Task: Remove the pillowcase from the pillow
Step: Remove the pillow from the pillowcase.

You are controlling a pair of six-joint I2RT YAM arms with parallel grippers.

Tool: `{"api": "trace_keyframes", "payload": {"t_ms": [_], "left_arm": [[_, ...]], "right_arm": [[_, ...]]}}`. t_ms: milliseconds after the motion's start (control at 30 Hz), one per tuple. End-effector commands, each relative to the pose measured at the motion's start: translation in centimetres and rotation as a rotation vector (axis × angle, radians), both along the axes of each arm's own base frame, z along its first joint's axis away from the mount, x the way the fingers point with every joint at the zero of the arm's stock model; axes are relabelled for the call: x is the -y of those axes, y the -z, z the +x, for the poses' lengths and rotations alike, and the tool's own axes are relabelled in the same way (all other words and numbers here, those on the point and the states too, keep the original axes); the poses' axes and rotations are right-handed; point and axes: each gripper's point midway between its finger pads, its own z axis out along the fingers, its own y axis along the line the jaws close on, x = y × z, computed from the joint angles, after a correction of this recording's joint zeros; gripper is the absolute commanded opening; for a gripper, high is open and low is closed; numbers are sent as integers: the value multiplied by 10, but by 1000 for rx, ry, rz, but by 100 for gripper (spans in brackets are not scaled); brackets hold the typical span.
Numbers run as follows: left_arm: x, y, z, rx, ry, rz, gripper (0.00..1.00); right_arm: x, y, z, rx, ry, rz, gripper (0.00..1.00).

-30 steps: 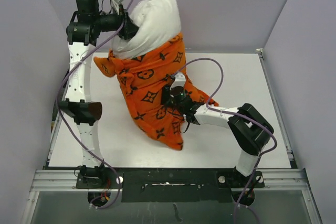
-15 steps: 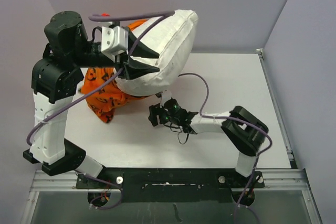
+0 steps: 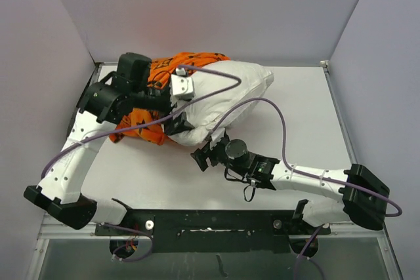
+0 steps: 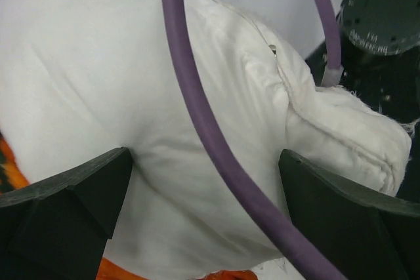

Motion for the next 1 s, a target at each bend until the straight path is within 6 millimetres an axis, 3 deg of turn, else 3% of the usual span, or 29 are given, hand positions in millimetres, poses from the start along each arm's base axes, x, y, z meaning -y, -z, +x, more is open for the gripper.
{"api": "trace_keyframes", "payload": {"t_ms": [0, 200, 267, 367, 467, 533, 600, 633, 667, 733, 867, 967], "left_arm": [[-26, 7, -47, 155, 93, 7, 98], [-19, 9, -40, 212, 106, -6, 98], [-22, 25, -48, 210, 158, 34, 98], [-33, 65, -57, 250, 187, 86, 98], [-39, 102, -55, 416, 176, 80, 98], [-30, 108, -34, 604, 85, 35, 98], [-17, 92, -14, 813, -22, -47, 98], [-8, 85, -15, 870, -27, -77, 98], [0, 83, -17, 896, -17, -90, 98], [15, 101, -31, 889, 78, -57, 98], [34, 138, -57, 950, 216, -22, 98], [53, 128, -71, 1118, 196, -83, 98]], "right_arm": [[-15, -56, 17, 116, -3, 107, 78], [-16, -57, 22, 110, 9, 128, 77], [-11, -55, 23, 94, 27, 157, 76], [5, -51, 24, 45, 62, 228, 74], [22, -51, 13, 15, 75, 271, 73], [28, -46, 6, -21, 73, 264, 73], [32, -36, -3, -66, 61, 238, 72], [34, -32, -6, -84, 57, 232, 72], [35, -30, -10, -100, 49, 233, 71], [45, -39, -18, -110, 48, 253, 70], [91, -75, -27, -89, 148, 293, 69], [124, -92, -35, -85, 201, 254, 70]]}}
